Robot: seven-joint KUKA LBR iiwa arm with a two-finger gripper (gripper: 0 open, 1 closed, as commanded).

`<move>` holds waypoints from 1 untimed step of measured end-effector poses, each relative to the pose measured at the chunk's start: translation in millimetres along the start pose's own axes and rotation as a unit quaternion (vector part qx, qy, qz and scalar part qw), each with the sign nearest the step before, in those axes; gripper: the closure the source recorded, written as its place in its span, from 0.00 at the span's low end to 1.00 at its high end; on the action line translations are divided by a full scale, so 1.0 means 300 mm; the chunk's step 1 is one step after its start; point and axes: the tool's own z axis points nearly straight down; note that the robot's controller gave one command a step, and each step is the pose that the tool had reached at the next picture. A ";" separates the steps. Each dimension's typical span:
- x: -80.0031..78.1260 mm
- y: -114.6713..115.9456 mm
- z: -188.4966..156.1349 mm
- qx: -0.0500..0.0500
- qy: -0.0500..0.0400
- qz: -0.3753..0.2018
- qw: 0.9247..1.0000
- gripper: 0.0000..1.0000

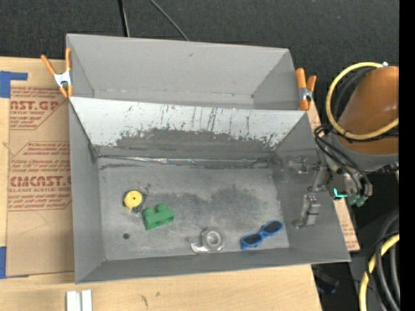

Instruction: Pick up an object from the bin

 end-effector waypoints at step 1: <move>-0.095 0.037 -0.055 0.000 -0.006 0.026 1.000 0.00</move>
Offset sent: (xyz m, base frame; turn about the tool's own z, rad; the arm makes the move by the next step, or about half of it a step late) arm 0.0267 0.0098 0.0160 0.0546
